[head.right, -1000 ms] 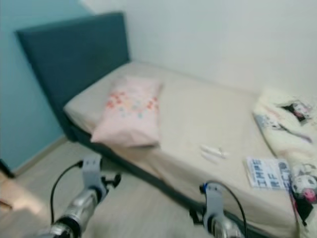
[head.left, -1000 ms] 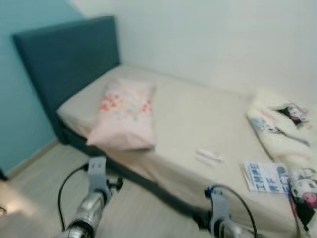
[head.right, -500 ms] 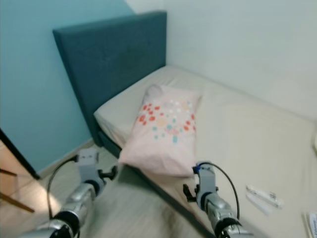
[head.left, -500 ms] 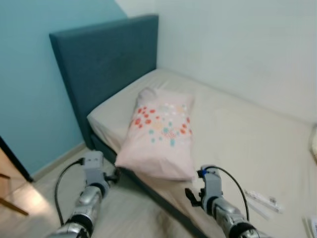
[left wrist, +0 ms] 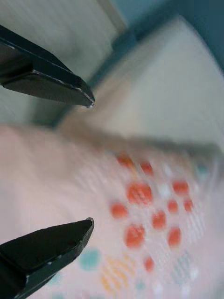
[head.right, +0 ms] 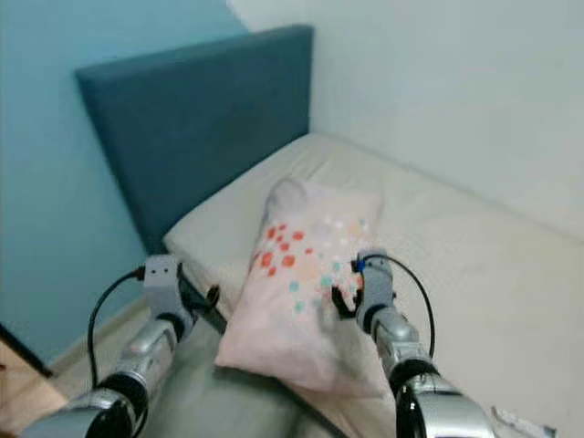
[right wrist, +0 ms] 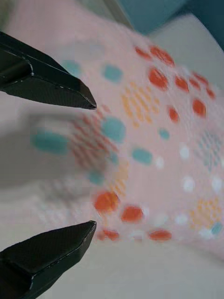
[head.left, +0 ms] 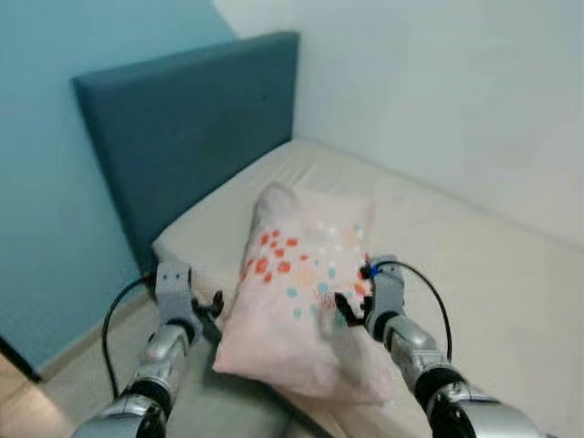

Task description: Clean up the room

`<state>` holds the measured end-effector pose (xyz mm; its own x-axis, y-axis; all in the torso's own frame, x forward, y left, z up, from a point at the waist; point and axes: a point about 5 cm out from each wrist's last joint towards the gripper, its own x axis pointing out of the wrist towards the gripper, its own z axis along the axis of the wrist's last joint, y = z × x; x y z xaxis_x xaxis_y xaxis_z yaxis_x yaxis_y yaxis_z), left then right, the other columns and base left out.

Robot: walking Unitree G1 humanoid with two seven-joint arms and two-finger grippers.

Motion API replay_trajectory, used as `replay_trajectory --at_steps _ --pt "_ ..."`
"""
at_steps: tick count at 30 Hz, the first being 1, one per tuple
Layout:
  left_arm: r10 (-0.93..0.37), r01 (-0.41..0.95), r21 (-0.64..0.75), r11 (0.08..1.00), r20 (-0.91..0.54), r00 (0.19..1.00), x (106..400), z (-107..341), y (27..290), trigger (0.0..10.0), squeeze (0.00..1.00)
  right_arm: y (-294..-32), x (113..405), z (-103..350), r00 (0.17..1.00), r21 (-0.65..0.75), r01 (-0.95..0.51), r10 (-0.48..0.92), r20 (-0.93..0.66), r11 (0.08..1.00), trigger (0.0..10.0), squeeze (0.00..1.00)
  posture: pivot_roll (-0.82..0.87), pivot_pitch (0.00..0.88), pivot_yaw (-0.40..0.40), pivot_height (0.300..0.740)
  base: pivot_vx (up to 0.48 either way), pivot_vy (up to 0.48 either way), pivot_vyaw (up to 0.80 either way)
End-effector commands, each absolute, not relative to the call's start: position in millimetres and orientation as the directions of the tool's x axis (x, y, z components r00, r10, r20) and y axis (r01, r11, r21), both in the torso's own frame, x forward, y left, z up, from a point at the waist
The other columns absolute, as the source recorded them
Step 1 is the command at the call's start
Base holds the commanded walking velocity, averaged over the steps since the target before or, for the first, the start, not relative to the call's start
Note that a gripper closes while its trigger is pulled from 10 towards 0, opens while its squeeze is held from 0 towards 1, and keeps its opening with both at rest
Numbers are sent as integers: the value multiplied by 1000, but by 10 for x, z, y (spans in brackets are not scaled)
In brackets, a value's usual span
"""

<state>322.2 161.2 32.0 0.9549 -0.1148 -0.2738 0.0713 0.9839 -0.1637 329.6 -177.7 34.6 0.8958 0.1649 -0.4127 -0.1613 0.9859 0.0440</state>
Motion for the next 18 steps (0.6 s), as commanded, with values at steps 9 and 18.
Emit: replay_trajectory --at_steps 9,18 --pt "-168 108 -203 973 -311 935 3181 253 1576 10000 0 -1814 3352 407 907 88 -95 123 -404 992 10000 0 -23 0 -64 740 186 0 -304" --pt "-249 220 -118 968 -377 892 3142 187 1460 10000 0 -1924 3395 466 910 90 -26 61 -410 996 10000 0 -28 0 -57 705 0 0 0"
